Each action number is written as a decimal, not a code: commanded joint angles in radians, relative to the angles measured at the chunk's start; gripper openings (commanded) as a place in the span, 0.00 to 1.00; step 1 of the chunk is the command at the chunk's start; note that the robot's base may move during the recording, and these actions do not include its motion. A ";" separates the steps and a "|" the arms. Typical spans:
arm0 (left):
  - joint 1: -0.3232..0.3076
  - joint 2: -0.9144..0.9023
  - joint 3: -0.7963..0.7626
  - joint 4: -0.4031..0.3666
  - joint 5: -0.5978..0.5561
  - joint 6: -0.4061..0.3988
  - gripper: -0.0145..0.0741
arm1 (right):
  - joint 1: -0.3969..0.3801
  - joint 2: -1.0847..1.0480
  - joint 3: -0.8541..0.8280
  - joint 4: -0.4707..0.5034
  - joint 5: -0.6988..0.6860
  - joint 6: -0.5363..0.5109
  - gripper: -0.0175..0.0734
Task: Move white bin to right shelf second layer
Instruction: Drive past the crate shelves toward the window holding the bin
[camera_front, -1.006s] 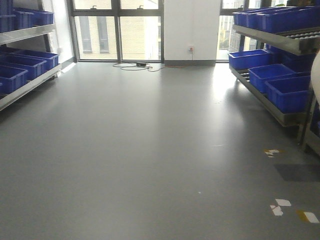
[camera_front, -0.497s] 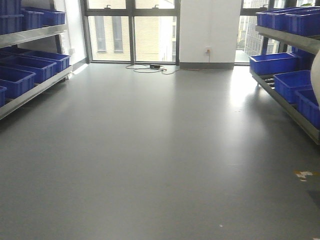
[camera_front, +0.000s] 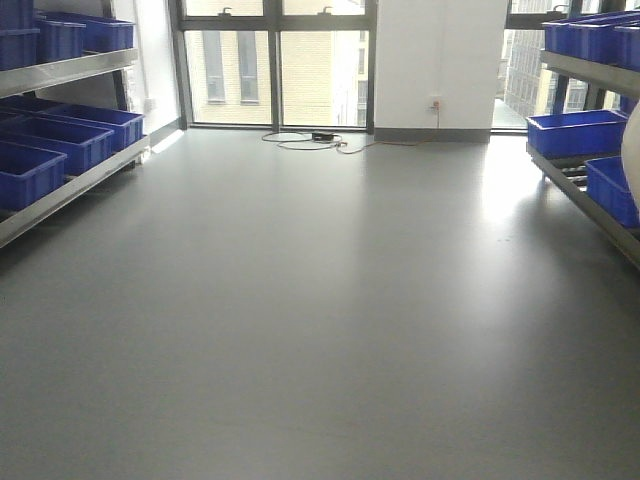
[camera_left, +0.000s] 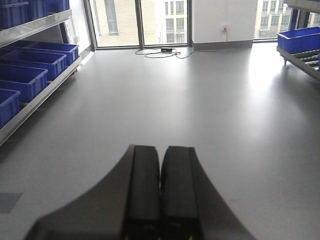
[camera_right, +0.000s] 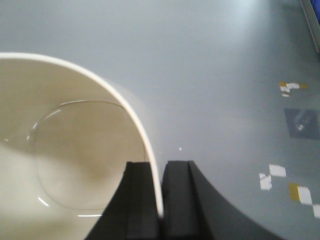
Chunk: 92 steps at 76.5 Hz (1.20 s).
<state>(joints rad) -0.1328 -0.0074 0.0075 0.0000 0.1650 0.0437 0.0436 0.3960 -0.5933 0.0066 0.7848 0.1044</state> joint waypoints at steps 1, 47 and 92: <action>-0.003 -0.014 0.037 0.000 -0.088 -0.005 0.26 | -0.008 0.009 -0.030 0.001 -0.092 0.004 0.24; -0.003 -0.014 0.037 0.000 -0.088 -0.005 0.26 | -0.008 0.009 -0.030 0.001 -0.092 0.004 0.24; -0.003 -0.014 0.037 0.000 -0.088 -0.005 0.26 | -0.008 0.009 -0.030 0.001 -0.092 0.004 0.24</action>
<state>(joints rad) -0.1328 -0.0074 0.0075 0.0000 0.1650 0.0437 0.0436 0.3960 -0.5933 0.0066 0.7848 0.1044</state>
